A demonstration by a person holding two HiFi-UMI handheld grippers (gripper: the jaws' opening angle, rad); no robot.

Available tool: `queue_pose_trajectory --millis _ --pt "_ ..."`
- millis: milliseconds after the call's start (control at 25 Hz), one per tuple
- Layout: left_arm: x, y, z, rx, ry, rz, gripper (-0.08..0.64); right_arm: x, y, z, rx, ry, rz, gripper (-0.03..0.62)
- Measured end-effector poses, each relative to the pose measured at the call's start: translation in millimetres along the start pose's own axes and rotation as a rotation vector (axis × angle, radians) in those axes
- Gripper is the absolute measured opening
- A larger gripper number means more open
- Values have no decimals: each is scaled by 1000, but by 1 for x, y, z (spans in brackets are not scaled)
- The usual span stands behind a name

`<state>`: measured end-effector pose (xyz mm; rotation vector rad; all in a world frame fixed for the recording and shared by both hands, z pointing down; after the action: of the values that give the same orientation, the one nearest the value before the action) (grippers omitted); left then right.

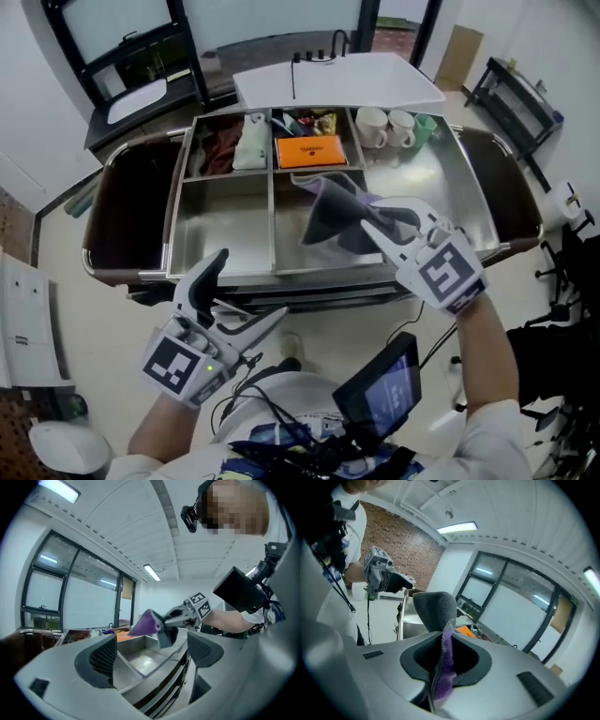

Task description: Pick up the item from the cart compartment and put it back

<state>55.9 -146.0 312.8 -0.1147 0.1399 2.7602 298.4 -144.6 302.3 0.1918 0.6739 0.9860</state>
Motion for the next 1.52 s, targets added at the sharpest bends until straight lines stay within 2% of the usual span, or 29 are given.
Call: queue_pose_trajectory --millis 200,320,480,600,680,720,880,1120,1360,1520 --pt "3 44 4 28 5 -34 468 -94 20 32 200 218 -204 64" --pt "2 64 11 39 13 -32 468 -124 33 48 276 301 -277 76" --pt "-4 81 15 39 16 -7 468 -142 34 56 260 351 -311 134" --pt "-9 87 15 54 7 6 469 -143 29 54 202 347 -335 262" --pt "-10 90 15 54 5 10 469 -140 27 54 195 347 -327 284" --pt "-11 91 16 52 5 12 469 -138 26 53 194 343 -316 307" --pt "-15 90 17 50 11 23 469 -124 18 49 184 318 -260 330" --pt "-19 78 12 38 5 35 468 -85 6 29 128 214 -155 330" --pt "-16 53 13 24 17 19 469 -17 1 11 -17 17 131 327" --pt "-11 20 12 15 22 25 469 48 17 17 -221 -111 280 322"
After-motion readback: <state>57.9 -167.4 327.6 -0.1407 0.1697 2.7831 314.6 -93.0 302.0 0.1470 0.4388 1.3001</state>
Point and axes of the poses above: the fingertips, and each gripper's own axes: x backward along the fingers, y to its left, z out of its underside, the point moved 6 cm from there along x, backward along the fingers
